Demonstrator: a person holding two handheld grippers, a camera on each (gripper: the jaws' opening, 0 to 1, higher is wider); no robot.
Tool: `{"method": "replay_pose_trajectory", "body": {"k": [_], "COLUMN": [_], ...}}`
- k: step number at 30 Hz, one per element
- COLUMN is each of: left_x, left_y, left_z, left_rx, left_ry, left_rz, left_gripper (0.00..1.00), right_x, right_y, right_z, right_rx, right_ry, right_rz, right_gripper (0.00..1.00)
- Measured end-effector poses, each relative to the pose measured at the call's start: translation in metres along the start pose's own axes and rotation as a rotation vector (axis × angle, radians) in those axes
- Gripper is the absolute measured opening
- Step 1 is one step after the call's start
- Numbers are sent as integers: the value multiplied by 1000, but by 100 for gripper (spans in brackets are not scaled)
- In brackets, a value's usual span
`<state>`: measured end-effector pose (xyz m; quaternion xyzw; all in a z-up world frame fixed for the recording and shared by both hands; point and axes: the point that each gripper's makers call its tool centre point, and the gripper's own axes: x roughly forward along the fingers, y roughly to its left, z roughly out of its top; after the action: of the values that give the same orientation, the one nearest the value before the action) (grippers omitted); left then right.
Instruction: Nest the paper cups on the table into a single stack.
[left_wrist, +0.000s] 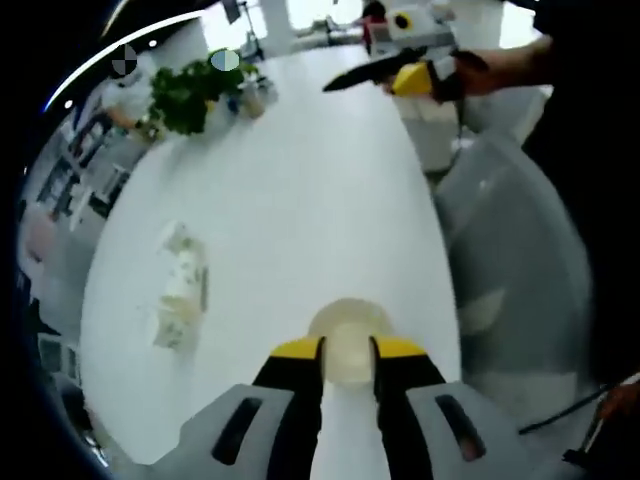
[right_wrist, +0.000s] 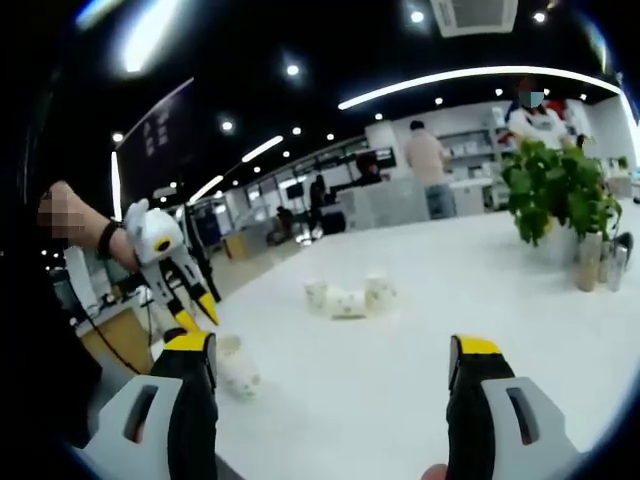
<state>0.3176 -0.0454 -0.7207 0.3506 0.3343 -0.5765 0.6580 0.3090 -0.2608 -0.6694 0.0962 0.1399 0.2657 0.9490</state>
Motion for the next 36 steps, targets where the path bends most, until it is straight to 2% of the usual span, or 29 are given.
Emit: {"method": "replay_pose_trajectory", "body": {"k": [2,6,10,11,14,17,21,26,28,31,36], "left_x": [-3,-10,-16,-19,-23,-26,-28,-34,-40,-46,-51], "left_y": [3,1,8,11,16,15,10,9,10,12,17], "left_z": [-3,-11,-13,-12,-17,-17,-19,-23,-21,-18,-19], "left_rx": [-51,-85,-176,-219,-254,-315,-338,-378,-363,-397,-424], "left_ry": [-24,-53,-124,-161,-180,-232,-273,-314,-351,-402,-428], "left_rz": [32,47,96,119,155,159,145,154,173,183,217], "left_gripper": [22,25,29,32,39,44,46,54,55,61,69], "right_x": [-1,-1,3,4,9,13,17,19,20,22,30], "right_y": [3,8,13,14,18,21,26,31,31,32,38], "right_z": [1,2,4,5,12,14,14,9,9,6,1], "right_rx": [-11,-28,-45,-49,-68,-79,-102,-124,-122,-111,-135], "right_ry": [7,22,41,43,44,47,60,87,87,97,133], "right_rz": [2,13,24,26,34,41,54,69,66,66,91], "right_gripper": [94,94,94,94,94,94,94,95,95,95,96]}}
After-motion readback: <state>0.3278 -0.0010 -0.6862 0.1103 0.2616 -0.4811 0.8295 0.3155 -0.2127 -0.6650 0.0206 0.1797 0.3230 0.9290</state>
